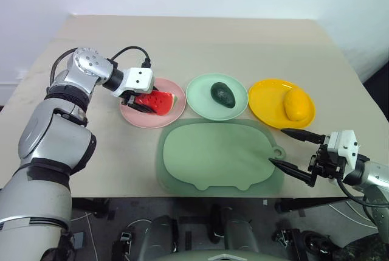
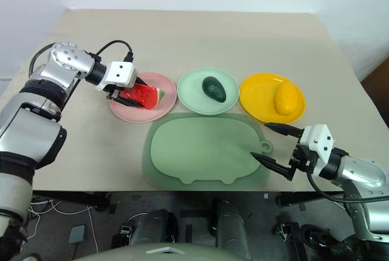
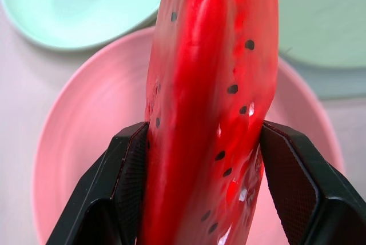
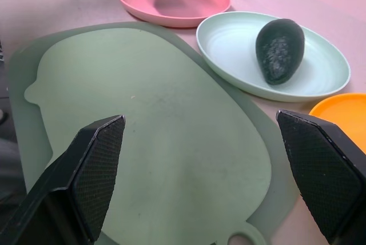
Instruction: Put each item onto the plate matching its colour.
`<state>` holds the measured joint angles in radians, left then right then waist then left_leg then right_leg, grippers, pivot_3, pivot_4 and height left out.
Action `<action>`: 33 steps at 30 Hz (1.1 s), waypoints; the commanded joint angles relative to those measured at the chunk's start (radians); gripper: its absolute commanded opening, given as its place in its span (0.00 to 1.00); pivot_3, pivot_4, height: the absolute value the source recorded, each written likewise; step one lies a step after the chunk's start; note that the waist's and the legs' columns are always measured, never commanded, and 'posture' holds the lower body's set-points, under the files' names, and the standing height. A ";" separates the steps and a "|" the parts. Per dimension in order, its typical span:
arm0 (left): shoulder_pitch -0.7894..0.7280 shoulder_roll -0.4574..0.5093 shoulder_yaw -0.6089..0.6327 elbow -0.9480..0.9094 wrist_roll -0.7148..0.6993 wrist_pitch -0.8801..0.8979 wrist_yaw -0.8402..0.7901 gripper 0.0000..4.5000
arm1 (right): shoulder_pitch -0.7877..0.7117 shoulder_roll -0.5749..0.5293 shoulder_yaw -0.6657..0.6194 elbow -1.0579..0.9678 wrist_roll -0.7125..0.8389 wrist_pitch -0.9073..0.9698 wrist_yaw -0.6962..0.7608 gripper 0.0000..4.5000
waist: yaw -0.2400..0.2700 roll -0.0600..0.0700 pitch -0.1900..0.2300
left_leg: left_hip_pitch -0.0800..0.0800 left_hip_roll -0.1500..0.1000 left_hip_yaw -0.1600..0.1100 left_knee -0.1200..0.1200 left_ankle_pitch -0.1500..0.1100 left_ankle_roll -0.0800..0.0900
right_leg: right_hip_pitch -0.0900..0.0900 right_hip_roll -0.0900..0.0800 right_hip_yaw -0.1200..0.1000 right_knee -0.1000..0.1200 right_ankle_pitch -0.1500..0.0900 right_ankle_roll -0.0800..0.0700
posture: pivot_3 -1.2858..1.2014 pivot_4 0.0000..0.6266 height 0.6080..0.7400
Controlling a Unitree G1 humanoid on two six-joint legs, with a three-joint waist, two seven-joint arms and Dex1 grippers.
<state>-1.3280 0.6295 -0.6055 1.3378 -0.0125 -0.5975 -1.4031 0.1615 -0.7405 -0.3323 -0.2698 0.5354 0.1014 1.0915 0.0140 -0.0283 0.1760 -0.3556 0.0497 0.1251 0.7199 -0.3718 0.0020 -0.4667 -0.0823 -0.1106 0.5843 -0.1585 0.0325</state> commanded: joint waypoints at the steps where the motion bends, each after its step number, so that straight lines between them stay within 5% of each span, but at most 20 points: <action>1: -0.004 0.003 0.062 0.008 0.079 0.007 0.058 0.60 | -0.006 0.006 -0.012 -0.022 0.018 -0.005 -0.008 1.00 | 0.001 0.000 0.000 | 0.000 0.000 0.000 0.000 0.000 0.000 | 0.000 0.000 0.000 0.000 0.000 0.000 | 0.52 0.24 0.95; 2: -0.003 0.001 0.074 0.010 0.094 0.020 0.060 0.60 | -0.005 0.007 -0.012 -0.024 0.017 -0.005 -0.009 1.00 | 0.001 0.000 0.000 | 0.000 0.000 0.000 0.000 0.000 0.000 | 0.000 0.000 0.000 0.000 0.000 0.000 | 0.52 0.24 0.95; 8: 0.003 -0.008 0.157 0.012 0.145 0.056 0.074 1.00 | -0.008 0.013 -0.008 -0.023 0.012 -0.007 -0.019 1.00 | 0.000 0.000 0.000 | 0.000 0.000 0.001 0.000 0.000 0.000 | 0.000 0.000 0.000 0.001 0.000 0.000 | 0.52 0.24 0.95; 24: -0.048 0.015 0.569 -0.064 -0.079 0.158 -0.211 1.00 | -0.024 0.014 -0.003 -0.016 0.016 0.000 -0.030 1.00 | -0.002 0.000 0.000 | 0.002 0.000 0.001 0.000 0.001 -0.003 | 0.000 0.000 0.000 0.007 0.000 0.001 | 0.52 0.24 0.95; 33: 0.252 0.078 0.746 -0.388 -0.422 0.350 -0.208 1.00 | -0.018 0.027 -0.023 0.006 0.007 -0.006 -0.067 1.00 | 0.002 0.001 0.000 | 0.003 0.000 0.002 0.001 0.003 -0.005 | 0.000 -0.001 0.001 0.011 0.000 0.001 | 0.52 0.24 0.95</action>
<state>-1.1457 0.6945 0.0348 1.1104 -0.3170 -0.3264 -1.6108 0.1438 -0.7236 -0.3262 -0.2511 0.5334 0.1028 1.0398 0.0160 -0.0276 0.1756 -0.3541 0.0500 0.1262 0.7221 -0.3690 -0.0031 -0.4671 -0.0830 -0.1103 0.5953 -0.1582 0.0331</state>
